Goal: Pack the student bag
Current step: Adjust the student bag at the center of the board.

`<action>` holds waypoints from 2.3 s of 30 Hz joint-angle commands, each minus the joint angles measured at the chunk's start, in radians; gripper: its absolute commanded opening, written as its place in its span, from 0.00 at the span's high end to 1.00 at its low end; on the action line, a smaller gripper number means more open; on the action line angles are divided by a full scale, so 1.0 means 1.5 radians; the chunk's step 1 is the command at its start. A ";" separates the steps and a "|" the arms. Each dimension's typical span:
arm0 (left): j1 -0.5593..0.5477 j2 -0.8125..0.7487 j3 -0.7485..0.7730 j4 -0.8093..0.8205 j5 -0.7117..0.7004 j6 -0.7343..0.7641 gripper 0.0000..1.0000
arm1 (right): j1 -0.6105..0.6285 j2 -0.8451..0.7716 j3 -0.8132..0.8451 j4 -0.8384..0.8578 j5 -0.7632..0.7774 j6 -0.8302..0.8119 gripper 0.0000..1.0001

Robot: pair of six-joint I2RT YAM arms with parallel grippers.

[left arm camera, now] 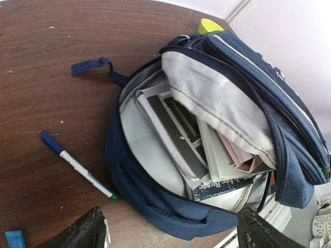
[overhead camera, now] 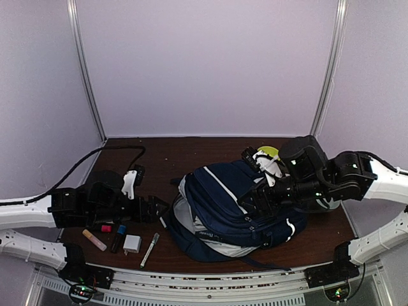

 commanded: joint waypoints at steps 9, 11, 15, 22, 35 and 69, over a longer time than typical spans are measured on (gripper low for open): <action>-0.012 0.158 0.226 -0.001 0.057 -0.032 0.11 | -0.001 0.010 -0.129 0.072 0.087 0.167 0.48; -0.012 0.197 0.224 0.007 0.070 -0.045 0.14 | -0.002 0.026 -0.147 0.082 0.080 0.187 0.49; -0.013 0.256 0.191 0.043 0.104 -0.083 0.23 | -0.001 0.042 -0.181 0.099 0.068 0.209 0.50; -0.018 0.305 0.110 0.112 0.131 -0.120 0.69 | -0.001 0.035 -0.204 0.129 0.065 0.211 0.50; -0.072 0.183 -0.006 -0.002 0.043 -0.221 1.00 | -0.049 0.013 -0.118 0.028 0.173 0.205 0.39; -0.053 0.057 0.202 -0.261 -0.179 0.004 0.13 | 0.059 -0.172 -0.403 0.134 0.108 0.532 0.49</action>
